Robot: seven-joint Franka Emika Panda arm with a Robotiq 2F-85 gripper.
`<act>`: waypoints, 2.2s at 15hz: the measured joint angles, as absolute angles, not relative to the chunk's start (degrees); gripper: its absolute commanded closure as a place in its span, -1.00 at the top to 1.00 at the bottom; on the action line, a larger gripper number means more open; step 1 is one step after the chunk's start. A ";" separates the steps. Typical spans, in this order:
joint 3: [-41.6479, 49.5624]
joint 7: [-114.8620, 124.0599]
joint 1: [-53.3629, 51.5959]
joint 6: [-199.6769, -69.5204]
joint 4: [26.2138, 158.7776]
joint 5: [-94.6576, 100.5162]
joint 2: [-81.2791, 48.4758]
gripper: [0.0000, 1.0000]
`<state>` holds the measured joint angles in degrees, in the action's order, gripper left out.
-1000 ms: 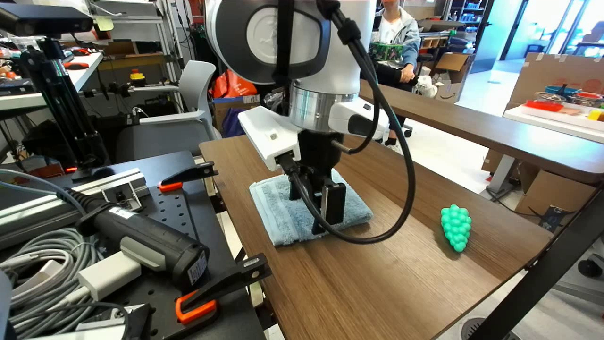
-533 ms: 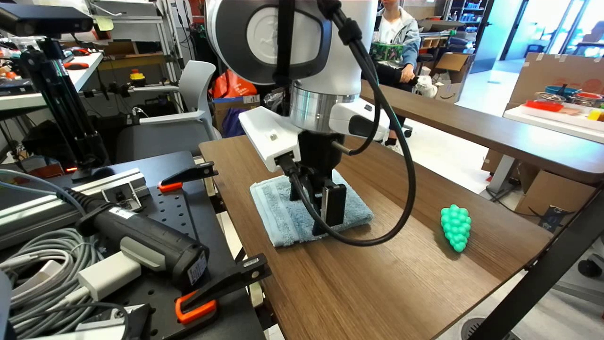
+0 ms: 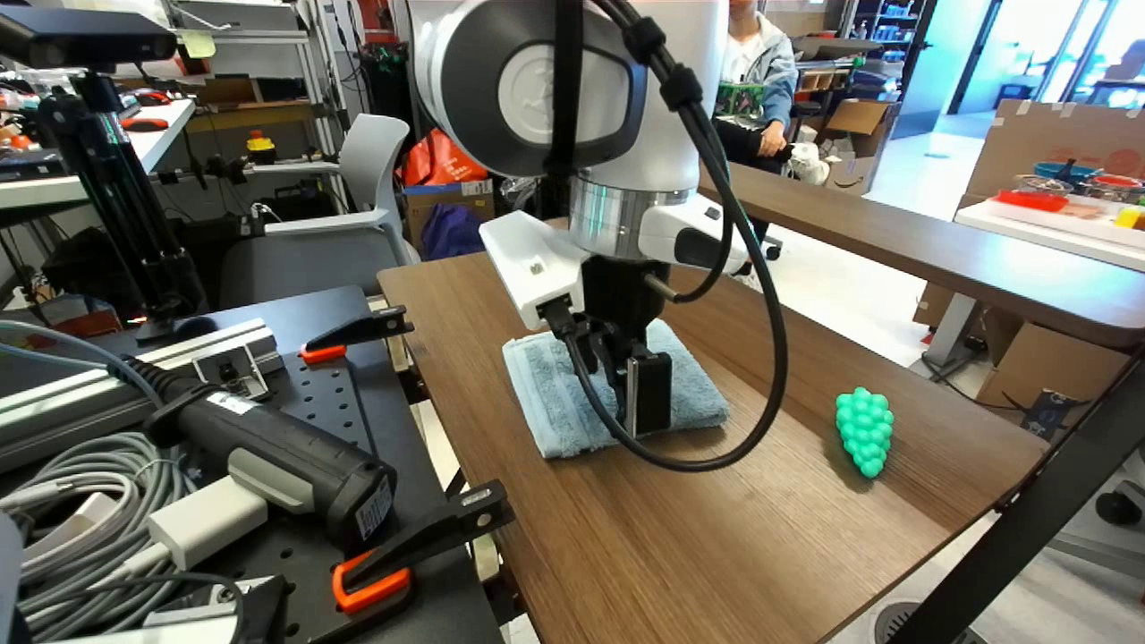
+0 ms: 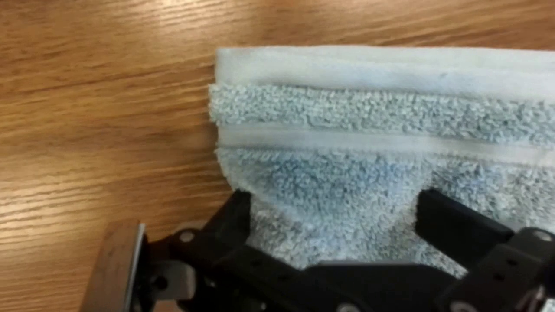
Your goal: Wipe the cloth on the table
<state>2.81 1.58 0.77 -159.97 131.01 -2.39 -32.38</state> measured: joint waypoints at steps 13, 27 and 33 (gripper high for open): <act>17.95 6.89 0.88 -156.88 126.27 4.24 -37.43 1.00; 11.05 2.51 0.94 -150.96 126.32 8.90 -35.59 1.00; 1.53 5.11 0.21 -142.35 116.90 1.23 -39.30 1.00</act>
